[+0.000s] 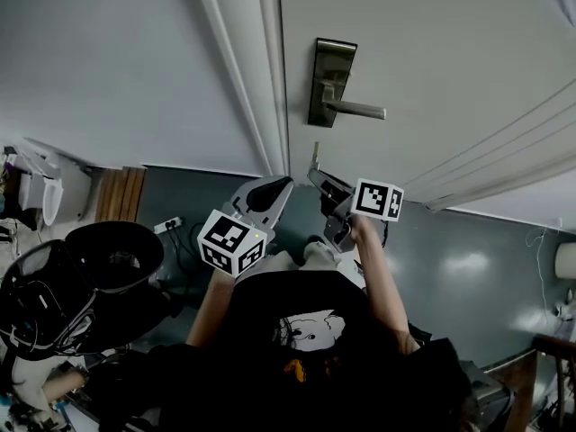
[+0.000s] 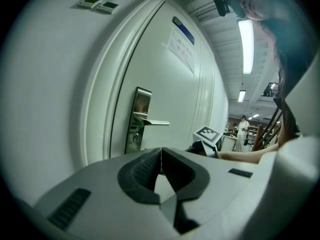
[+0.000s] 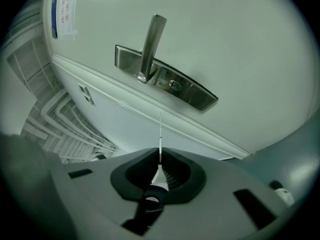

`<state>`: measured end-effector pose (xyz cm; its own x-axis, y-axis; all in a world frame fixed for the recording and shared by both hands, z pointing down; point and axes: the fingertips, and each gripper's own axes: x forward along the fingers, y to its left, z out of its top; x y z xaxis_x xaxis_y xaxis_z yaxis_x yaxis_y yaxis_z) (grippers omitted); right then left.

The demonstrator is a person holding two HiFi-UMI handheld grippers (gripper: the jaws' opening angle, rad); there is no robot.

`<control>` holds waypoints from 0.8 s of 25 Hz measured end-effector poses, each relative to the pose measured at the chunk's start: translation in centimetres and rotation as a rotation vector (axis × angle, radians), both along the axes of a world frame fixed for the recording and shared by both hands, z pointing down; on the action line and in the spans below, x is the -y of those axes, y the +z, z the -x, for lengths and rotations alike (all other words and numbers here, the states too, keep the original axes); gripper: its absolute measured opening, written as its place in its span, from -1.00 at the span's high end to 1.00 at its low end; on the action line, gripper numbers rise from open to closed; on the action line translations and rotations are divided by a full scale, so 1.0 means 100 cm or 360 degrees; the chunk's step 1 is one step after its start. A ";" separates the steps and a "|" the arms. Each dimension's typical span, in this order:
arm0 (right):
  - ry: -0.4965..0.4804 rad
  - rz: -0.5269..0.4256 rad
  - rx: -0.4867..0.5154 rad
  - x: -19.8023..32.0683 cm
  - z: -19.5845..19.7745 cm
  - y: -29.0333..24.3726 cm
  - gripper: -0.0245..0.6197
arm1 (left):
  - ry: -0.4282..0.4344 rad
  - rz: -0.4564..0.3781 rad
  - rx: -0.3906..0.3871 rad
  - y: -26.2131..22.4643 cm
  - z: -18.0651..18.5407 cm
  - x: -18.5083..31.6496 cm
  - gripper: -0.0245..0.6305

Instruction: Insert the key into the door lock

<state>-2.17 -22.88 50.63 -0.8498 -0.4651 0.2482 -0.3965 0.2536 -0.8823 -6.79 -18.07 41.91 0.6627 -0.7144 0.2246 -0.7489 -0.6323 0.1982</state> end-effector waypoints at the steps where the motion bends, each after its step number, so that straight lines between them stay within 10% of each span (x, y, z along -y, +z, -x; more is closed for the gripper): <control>1: 0.0006 -0.0003 -0.0009 0.002 0.001 0.001 0.86 | 0.0019 -0.0011 -0.0001 -0.001 0.000 0.000 0.90; 20: 0.0137 0.0117 0.0365 0.072 -0.008 -0.007 0.86 | 0.0210 -0.0102 0.0028 0.001 -0.002 -0.003 0.90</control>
<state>-1.41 -30.08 49.91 -0.8459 -0.5259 0.0892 -0.2011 0.1595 -0.9665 -6.56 -17.80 41.98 0.7482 -0.6346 0.1937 -0.6614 -0.7365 0.1421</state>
